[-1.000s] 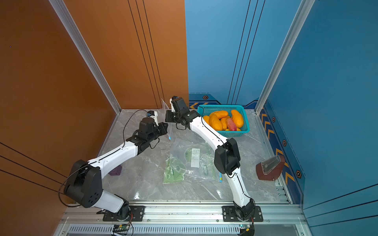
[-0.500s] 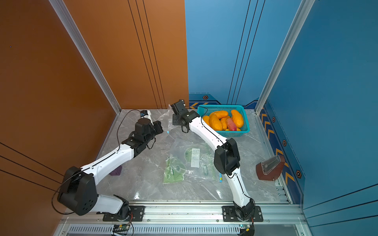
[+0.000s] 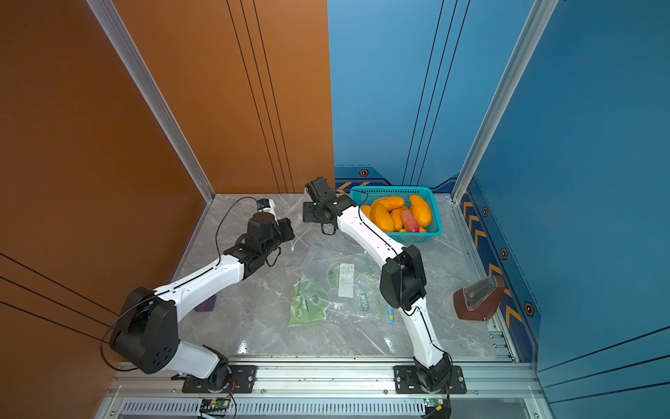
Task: Place the mango in a zip-top bag and seal the zipper
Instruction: Open the zipper of the food storage bag at the center of the board.
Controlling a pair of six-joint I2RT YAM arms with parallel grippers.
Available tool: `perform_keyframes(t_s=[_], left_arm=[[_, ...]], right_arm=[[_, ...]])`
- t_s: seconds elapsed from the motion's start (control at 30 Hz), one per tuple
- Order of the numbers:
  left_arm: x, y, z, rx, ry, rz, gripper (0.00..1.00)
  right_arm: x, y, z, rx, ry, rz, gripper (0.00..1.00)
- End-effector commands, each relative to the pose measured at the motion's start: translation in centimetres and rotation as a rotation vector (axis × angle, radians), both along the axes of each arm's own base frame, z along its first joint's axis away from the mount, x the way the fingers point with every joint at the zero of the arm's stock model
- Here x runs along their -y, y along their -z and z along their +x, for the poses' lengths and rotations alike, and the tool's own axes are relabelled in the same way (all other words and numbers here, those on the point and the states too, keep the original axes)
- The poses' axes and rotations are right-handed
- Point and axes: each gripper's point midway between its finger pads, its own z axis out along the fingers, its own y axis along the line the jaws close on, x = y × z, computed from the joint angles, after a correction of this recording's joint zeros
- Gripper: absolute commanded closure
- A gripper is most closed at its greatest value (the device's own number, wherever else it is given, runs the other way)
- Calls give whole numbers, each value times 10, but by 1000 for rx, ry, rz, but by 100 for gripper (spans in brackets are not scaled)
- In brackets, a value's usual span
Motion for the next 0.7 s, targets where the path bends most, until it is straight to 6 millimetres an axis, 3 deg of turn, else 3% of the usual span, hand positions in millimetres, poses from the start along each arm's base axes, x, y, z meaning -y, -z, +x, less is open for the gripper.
perform_keyframes(t_s=[0.0,0.23,0.43,0.53,0.67], left_arm=[[11,-16,3,36,27,-39,100],[7,-18,0,36,7,-62,100],[0,-23,-5,54,-14,-90,100],[-6,-28,-9,68,-33,-92,100],[-39,-33,-15,101,-130,-52,100]], right_arm=[[-23,0,1,-12,-29,77,31],[-23,26,7,-32,44,51,18],[-23,46,20,-27,89,30,16],[-15,60,31,-25,138,-2,18],[15,75,36,-30,211,-108,28]])
